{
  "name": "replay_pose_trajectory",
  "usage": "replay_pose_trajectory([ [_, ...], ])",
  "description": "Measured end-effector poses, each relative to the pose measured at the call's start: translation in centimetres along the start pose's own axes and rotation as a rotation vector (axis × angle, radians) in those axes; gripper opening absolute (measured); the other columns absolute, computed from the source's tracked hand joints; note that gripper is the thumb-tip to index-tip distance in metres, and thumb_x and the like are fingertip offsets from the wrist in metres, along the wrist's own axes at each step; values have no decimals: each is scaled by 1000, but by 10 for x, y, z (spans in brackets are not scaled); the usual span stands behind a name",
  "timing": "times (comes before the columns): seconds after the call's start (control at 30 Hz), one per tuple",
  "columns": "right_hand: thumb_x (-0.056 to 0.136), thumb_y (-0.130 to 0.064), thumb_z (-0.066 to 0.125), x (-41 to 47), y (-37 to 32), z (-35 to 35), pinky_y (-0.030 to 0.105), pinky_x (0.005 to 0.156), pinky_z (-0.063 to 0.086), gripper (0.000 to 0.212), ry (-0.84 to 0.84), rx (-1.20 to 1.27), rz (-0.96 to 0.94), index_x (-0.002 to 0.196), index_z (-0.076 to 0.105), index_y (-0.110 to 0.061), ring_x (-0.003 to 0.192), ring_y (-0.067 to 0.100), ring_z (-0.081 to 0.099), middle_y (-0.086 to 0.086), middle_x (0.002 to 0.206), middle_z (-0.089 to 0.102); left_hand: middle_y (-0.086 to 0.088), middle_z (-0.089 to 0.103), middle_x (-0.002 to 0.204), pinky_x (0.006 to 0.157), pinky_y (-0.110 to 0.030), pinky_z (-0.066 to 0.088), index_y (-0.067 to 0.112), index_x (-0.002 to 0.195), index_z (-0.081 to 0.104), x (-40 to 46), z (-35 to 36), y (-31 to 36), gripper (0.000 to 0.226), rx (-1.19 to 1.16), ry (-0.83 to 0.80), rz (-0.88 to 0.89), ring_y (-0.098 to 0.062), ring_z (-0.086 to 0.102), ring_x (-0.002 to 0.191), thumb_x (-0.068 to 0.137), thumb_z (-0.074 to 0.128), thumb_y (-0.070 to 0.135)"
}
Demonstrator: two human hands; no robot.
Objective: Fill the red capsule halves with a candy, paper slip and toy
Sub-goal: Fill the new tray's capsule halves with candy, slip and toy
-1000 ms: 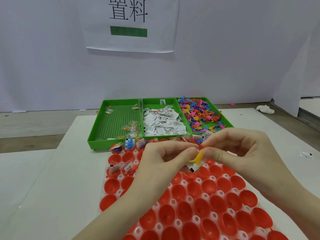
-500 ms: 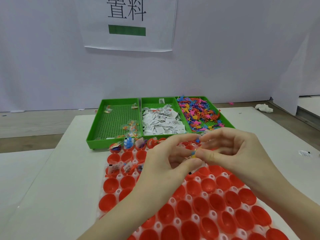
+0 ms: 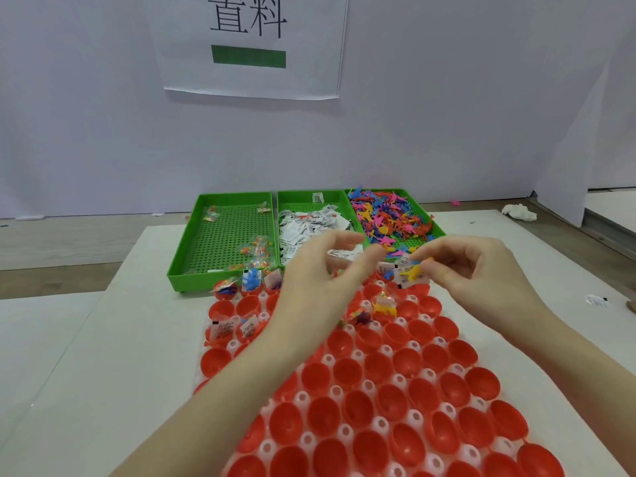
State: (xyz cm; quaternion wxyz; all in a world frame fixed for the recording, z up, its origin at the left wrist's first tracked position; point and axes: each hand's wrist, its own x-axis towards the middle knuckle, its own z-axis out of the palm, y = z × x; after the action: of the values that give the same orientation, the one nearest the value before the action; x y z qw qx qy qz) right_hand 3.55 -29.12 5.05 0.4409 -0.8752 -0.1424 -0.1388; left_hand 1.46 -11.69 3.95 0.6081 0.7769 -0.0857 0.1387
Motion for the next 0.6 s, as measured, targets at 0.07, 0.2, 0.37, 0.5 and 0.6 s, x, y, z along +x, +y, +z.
replay_pose_trajectory([
  [0.07,82,4,62,1,17,0,6,63,45,27,18,-125,19,71,65,-21,67,7,61,-6,70,65,13,66,84,64,-11,47,34,83,61,5,-15,-3,7,27,77,-10,1,61,73,84,57,40],
  [0.2,83,1,62,-2,41,8,6,65,43,16,-47,-250,44,82,70,-12,67,1,56,-9,73,62,3,66,76,73,-27,49,23,79,65,13,-43,-14,9,59,226,-31,-14,62,74,86,60,25],
  [0.37,81,-7,66,1,47,20,7,62,39,17,-145,-340,-24,95,71,-14,63,-2,51,-3,78,66,7,66,71,68,-20,48,23,75,66,12,-61,-25,14,29,350,-11,0,58,62,86,60,19],
  [0.5,78,-15,71,7,46,21,9,64,44,13,-261,-392,-27,91,71,-16,64,-3,53,-4,79,68,8,66,71,67,-21,49,24,75,66,10,-68,-32,14,31,399,-2,2,57,58,87,60,19],
  [0.6,77,-24,73,14,42,19,7,59,40,11,-333,-485,-27,86,74,-17,61,-5,51,-12,69,58,11,65,67,62,-16,50,25,74,66,10,-72,-37,15,14,423,2,2,57,57,86,61,19],
])
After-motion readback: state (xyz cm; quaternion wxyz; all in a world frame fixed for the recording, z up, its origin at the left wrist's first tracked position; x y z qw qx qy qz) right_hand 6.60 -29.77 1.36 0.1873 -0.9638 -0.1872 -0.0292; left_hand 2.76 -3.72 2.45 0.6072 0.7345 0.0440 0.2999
